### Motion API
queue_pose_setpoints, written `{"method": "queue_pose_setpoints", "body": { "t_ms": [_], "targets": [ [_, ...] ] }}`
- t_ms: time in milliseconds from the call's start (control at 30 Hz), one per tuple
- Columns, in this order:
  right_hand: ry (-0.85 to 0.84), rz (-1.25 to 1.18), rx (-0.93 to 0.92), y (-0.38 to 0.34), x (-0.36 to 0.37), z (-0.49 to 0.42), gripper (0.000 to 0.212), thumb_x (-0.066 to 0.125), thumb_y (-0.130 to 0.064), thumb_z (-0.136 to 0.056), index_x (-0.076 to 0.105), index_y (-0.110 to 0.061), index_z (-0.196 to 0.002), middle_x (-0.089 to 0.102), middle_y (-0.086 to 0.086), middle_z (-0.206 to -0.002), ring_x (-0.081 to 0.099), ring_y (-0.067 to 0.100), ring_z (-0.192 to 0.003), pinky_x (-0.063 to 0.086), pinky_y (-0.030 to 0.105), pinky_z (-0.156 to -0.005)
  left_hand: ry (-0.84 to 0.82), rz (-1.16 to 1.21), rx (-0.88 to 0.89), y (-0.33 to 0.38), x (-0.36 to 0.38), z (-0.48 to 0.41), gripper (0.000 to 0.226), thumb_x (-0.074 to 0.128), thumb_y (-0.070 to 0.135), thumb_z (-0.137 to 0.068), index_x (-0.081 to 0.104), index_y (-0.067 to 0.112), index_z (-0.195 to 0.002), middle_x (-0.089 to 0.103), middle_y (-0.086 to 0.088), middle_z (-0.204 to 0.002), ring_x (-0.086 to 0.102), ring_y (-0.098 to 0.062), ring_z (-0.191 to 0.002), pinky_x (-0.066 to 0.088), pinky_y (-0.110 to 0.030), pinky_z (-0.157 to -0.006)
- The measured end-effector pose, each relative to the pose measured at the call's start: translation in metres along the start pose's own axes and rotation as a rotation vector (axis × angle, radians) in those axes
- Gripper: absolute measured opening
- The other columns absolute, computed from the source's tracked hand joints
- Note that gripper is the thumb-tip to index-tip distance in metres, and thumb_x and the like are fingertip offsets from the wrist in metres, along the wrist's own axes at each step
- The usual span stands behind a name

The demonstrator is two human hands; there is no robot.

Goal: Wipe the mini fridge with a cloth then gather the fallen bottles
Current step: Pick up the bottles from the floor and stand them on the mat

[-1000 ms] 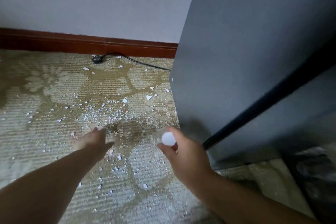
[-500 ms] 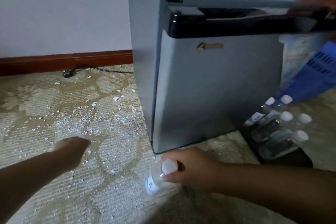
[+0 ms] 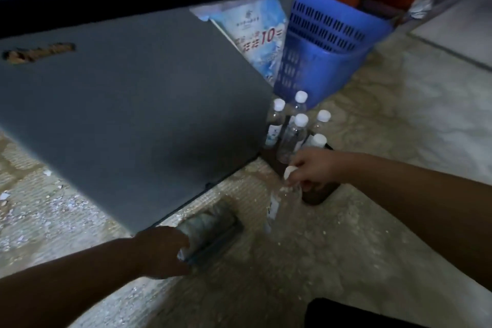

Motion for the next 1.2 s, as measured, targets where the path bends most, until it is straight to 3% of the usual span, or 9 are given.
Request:
{"method": "queue_pose_setpoints", "body": {
  "t_ms": [133,200,333,533,700,800,900,967,1200],
  "targets": [
    [-0.034,-0.089,0.174,0.061,-0.034,-0.002,0.025,0.069,-0.020,-0.080,0.066,0.000,-0.094,0.062,0.015,-0.076,0.060,0.020,-0.058,0.047,0.022,-0.053,-0.004,0.328,0.173,0.089,-0.037,-0.041,0.057,0.053,0.054,-0.083,0.049,0.024,-0.130,0.047,0.000,-0.139,0.048,-0.016,-0.118,0.040,-0.030,-0.099],
    [-0.021,-0.094,0.271,0.091,-0.053,-0.001,0.016,0.066,-0.019,-0.083,0.064,-0.005,-0.091,0.058,0.011,-0.068,0.056,0.016,-0.051,0.043,0.018,-0.047,-0.023,0.625,0.121,0.120,-0.051,-0.061,0.049,0.057,0.050,-0.084,0.053,0.025,-0.126,0.047,0.002,-0.136,0.048,-0.019,-0.121,0.037,-0.032,-0.101],
    [0.075,-0.203,0.402,0.141,-0.091,0.003,0.013,0.062,-0.018,-0.085,0.056,-0.009,-0.076,0.050,0.007,-0.061,0.049,0.015,-0.048,0.040,0.015,-0.041,-0.038,0.990,0.065,0.161,-0.060,-0.094,0.002,0.059,0.032,-0.088,0.060,0.031,-0.090,0.060,0.001,-0.110,0.058,-0.019,-0.097,0.043,-0.026,-0.069],
    [0.227,-0.387,0.359,0.178,-0.121,-0.004,0.004,0.059,-0.010,-0.083,0.055,-0.010,-0.085,0.045,0.005,-0.066,0.044,0.014,-0.053,0.035,0.018,-0.045,0.002,1.036,-0.015,0.185,-0.070,-0.135,0.008,0.059,0.028,-0.087,0.062,0.026,-0.094,0.063,-0.002,-0.108,0.062,-0.023,-0.096,0.043,-0.026,-0.066],
    [0.388,-0.293,0.191,0.174,-0.133,-0.023,0.030,0.049,0.008,-0.079,0.064,-0.017,-0.077,0.053,0.007,-0.070,0.049,0.015,-0.058,0.040,0.021,-0.048,0.066,1.048,-0.074,0.186,-0.068,-0.156,0.010,0.058,0.026,-0.088,0.063,0.021,-0.095,0.064,-0.002,-0.104,0.064,-0.024,-0.089,0.044,-0.028,-0.068],
    [0.419,-0.140,0.101,0.162,-0.132,-0.035,0.032,0.045,0.006,-0.084,0.070,-0.009,-0.099,0.061,0.009,-0.084,0.051,0.017,-0.069,0.040,0.015,-0.046,0.156,0.996,-0.141,0.167,-0.061,-0.159,0.008,0.062,0.021,-0.087,0.065,0.016,-0.081,0.064,-0.010,-0.095,0.056,-0.022,-0.078,0.040,-0.026,-0.064],
    [0.470,0.019,0.030,0.147,-0.129,-0.044,0.029,0.046,0.003,-0.089,0.068,-0.006,-0.106,0.061,0.013,-0.118,0.055,0.021,-0.094,0.046,0.021,-0.069,0.193,0.631,-0.164,0.141,-0.046,-0.153,0.022,0.061,0.026,-0.088,0.070,0.009,-0.099,0.066,-0.011,-0.111,0.055,-0.017,-0.087,0.043,-0.026,-0.083],
    [0.494,0.106,-0.017,0.140,-0.127,-0.050,0.028,0.046,0.001,-0.090,0.068,-0.006,-0.107,0.059,0.015,-0.123,0.056,0.027,-0.108,0.043,0.023,-0.081,0.190,0.529,-0.184,0.129,-0.037,-0.144,0.028,0.058,0.027,-0.090,0.067,0.008,-0.108,0.064,-0.010,-0.116,0.052,-0.014,-0.091,0.040,-0.026,-0.089],
    [0.503,0.291,-0.002,0.131,-0.117,-0.067,0.023,0.060,-0.011,-0.086,0.067,-0.018,-0.107,0.041,0.015,-0.129,0.056,0.032,-0.106,0.046,0.031,-0.087,0.228,0.502,-0.179,0.113,-0.031,-0.131,0.022,0.054,0.018,-0.091,0.068,0.001,-0.091,0.066,-0.013,-0.092,0.054,-0.015,-0.075,0.035,-0.022,-0.071]
  ]
}}
Point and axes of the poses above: each hand's wrist, its own z-axis away from the middle knuckle, its own x-axis out of the palm, y = z × x, the point moved 6 cm from there along -z, towards the middle knuckle
